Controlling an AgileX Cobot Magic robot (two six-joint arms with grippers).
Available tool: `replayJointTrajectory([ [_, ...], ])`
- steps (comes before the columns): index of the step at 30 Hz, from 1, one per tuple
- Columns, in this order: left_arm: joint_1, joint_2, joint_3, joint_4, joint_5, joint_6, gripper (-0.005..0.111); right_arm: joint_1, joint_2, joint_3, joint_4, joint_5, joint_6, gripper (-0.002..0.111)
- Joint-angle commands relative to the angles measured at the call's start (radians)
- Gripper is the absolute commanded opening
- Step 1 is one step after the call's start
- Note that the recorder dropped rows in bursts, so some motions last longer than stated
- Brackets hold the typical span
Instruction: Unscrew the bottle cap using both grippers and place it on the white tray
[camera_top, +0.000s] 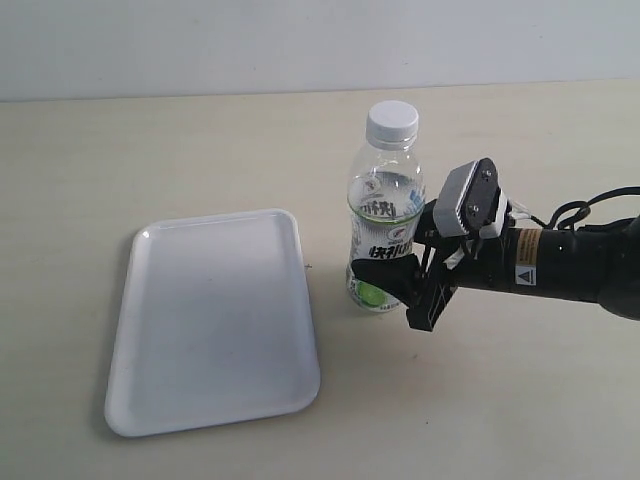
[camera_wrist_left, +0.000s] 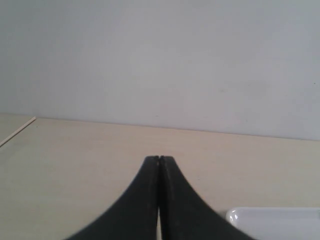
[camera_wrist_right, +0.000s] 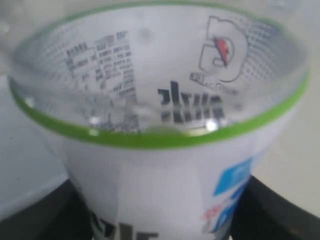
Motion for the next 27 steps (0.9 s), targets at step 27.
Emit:
replayJointTrajectory([
  [27,-0.03,0.078,-0.073,-0.047,-0.247,-0.382,0.0,0.001,0.002,-0.005,0.036,0.049,-0.032,0.0],
])
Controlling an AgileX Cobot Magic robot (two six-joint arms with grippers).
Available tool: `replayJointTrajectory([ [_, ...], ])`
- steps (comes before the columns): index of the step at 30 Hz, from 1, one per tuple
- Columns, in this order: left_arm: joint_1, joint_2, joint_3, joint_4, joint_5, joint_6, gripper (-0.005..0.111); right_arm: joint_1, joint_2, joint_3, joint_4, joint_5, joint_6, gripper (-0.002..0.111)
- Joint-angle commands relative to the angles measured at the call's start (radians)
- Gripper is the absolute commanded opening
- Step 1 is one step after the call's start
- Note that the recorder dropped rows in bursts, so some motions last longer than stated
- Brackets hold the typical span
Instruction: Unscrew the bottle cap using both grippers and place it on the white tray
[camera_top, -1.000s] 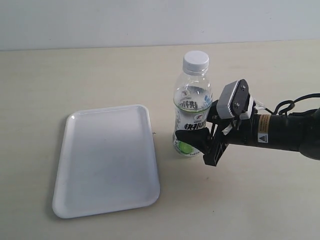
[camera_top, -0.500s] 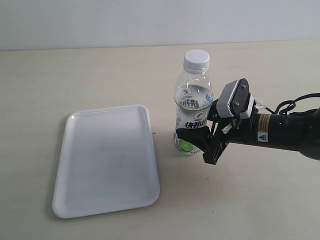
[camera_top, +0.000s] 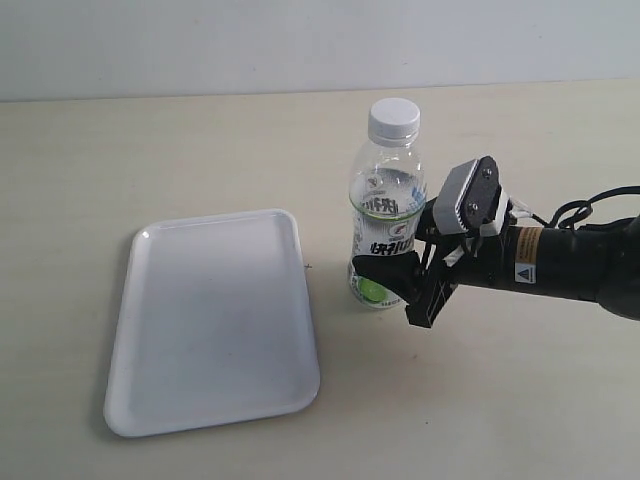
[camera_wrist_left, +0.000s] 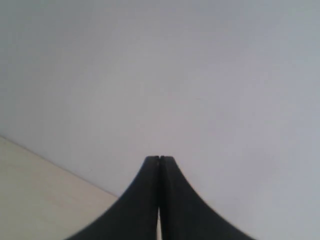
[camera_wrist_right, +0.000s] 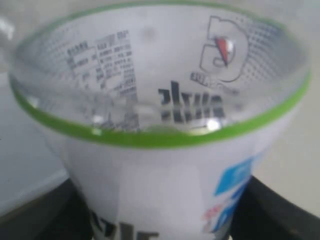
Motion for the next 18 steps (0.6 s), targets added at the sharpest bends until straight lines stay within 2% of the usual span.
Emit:
replayJointTrajectory([
  [1,-0.048,0.104,-0.088,0.144,-0.004,-0.067,0.0,0.001,0.002,-0.005,0.01,0.04,-0.017,0.0],
  [3,-0.096,0.183,-0.138,0.25,-0.004,-0.127,0.0,0.001,0.002,-0.005,0.01,0.04,-0.017,0.0],
  [7,-0.237,0.359,-0.263,0.501,-0.004,-0.279,0.0,0.001,-0.014,-0.005,-0.008,0.038,-0.017,0.0],
  [12,-0.392,0.631,-0.429,0.673,0.012,-0.304,0.0,0.001,-0.016,-0.005,-0.024,0.049,-0.009,0.0],
  [14,-0.443,0.749,-0.518,0.767,0.073,-0.304,0.0,0.001,-0.016,-0.005,-0.029,0.051,0.01,0.0],
  [18,-0.509,0.944,-0.694,0.905,0.281,-0.261,0.0,0.001,-0.016,-0.005,-0.031,0.051,0.01,0.0],
])
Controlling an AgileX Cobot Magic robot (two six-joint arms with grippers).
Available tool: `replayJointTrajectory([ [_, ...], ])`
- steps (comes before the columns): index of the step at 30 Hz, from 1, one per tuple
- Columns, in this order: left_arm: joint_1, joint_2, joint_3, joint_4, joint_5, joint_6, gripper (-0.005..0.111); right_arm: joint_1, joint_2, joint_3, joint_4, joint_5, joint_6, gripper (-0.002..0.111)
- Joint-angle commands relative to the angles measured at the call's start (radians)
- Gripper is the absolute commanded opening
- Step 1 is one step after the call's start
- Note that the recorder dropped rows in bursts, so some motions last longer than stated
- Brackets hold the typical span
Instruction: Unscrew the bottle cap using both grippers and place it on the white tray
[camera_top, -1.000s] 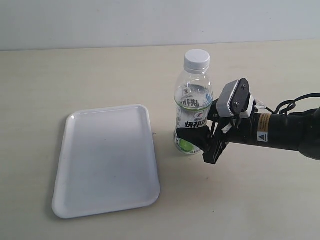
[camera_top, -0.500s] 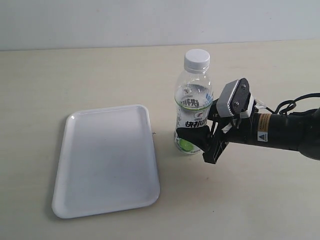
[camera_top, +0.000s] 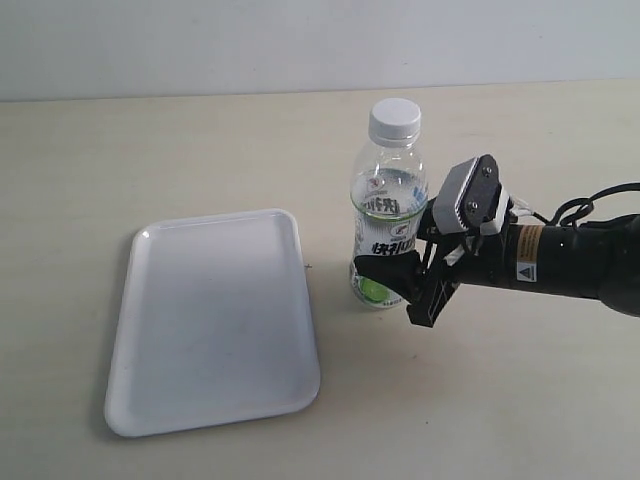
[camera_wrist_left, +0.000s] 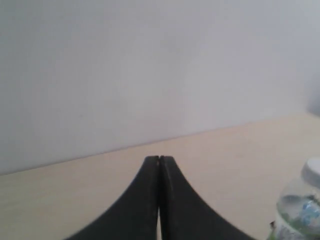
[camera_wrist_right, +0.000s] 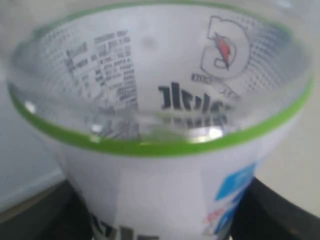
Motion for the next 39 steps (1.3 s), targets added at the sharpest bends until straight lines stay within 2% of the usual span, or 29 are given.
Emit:
replayJointTrajectory([
  [1,-0.072,0.219,-0.182,0.138,0.221,0.082,0.0,0.001,-0.004,-0.003,-0.018,0.029,-0.001,0.0],
  [3,-0.091,0.303,-0.25,0.114,0.299,0.188,0.0,0.001,-0.004,-0.003,-0.018,0.041,-0.001,0.0],
  [5,-0.106,0.375,-0.323,0.038,0.389,0.362,0.0,0.001,-0.004,-0.003,-0.018,0.049,-0.001,0.0],
  [10,-0.108,0.514,-0.521,-0.236,0.701,0.922,0.0,0.001,-0.004,-0.003,-0.005,0.045,-0.004,0.0],
  [13,-0.108,0.576,-0.616,-0.312,0.853,1.089,0.0,0.001,-0.004,-0.003,-0.005,0.045,-0.007,0.0],
  [16,-0.108,0.619,-0.68,-0.406,0.938,1.186,0.0,0.001,-0.004,-0.003,-0.005,0.047,-0.009,0.0],
  [23,-0.113,0.667,-0.693,-0.69,0.966,1.484,0.0,0.001,-0.004,-0.003,-0.019,0.047,-0.006,0.0],
  [31,-0.118,0.679,-0.693,-0.742,0.876,1.532,0.001,0.001,-0.004,-0.003,-0.059,0.031,-0.001,0.0],
  [34,-0.134,0.679,-0.693,-0.74,0.826,1.58,0.009,0.001,-0.004,-0.003,-0.059,0.051,0.001,0.0],
  [39,-0.179,0.693,-0.693,-0.836,0.688,1.576,0.022,0.001,-0.004,-0.003,-0.053,0.051,0.0,0.0],
])
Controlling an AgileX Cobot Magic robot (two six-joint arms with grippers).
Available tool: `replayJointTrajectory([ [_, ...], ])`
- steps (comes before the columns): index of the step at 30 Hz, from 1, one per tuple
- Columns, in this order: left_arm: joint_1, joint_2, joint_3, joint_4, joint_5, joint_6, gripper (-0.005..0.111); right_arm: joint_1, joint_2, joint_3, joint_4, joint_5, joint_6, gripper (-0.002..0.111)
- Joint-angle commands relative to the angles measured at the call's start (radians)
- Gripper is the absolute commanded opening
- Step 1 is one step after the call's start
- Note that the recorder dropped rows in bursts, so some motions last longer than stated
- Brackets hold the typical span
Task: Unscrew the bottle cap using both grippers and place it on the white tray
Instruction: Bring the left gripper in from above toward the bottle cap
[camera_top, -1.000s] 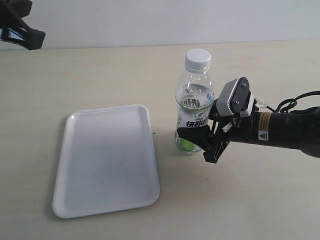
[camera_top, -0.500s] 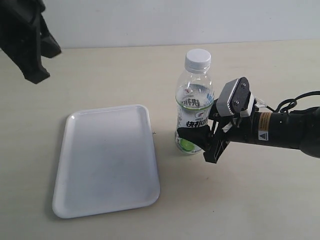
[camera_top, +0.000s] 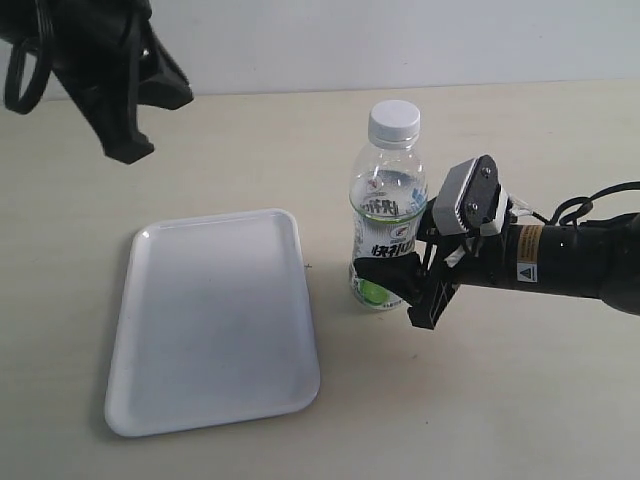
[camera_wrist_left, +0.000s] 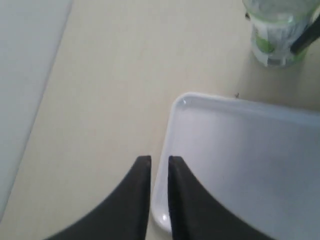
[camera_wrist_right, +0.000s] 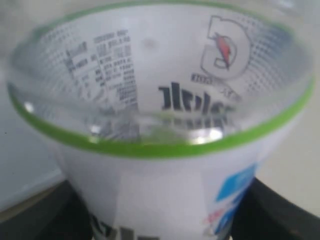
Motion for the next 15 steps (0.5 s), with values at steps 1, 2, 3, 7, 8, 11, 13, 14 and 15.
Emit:
replayJointTrajectory([
  [1,-0.042,0.018,-0.007,-0.093,-0.113,0.007,0.023,0.001,-0.004,-0.002,-0.026,0.047,-0.007,0.0],
  [2,-0.049,0.021,-0.007,-0.095,-0.128,0.007,0.024,0.001,-0.004,-0.002,-0.026,0.047,-0.007,0.0],
  [3,-0.054,0.022,-0.007,-0.095,-0.141,0.007,0.024,0.001,-0.004,-0.002,-0.026,0.047,-0.007,0.0],
  [7,-0.056,0.034,-0.007,-0.191,-0.17,0.007,0.024,0.001,-0.004,-0.002,-0.031,0.049,-0.007,0.0],
  [8,-0.056,0.038,-0.007,-0.215,-0.17,0.007,0.024,0.001,-0.004,-0.002,-0.033,0.049,-0.007,0.0],
  [11,-0.056,0.044,-0.007,-0.25,-0.17,0.014,0.024,0.001,-0.004,-0.002,-0.033,0.049,-0.007,0.0],
  [13,-0.056,0.044,-0.007,-0.244,-0.165,0.032,0.026,0.001,-0.004,-0.002,-0.029,0.063,-0.021,0.0],
  [14,-0.056,0.044,-0.007,-0.244,-0.163,0.032,0.029,0.001,-0.004,-0.002,-0.027,0.067,-0.03,0.0],
  [15,-0.056,0.044,-0.007,-0.245,-0.161,0.032,0.033,0.001,-0.004,-0.002,-0.027,0.072,-0.034,0.0],
])
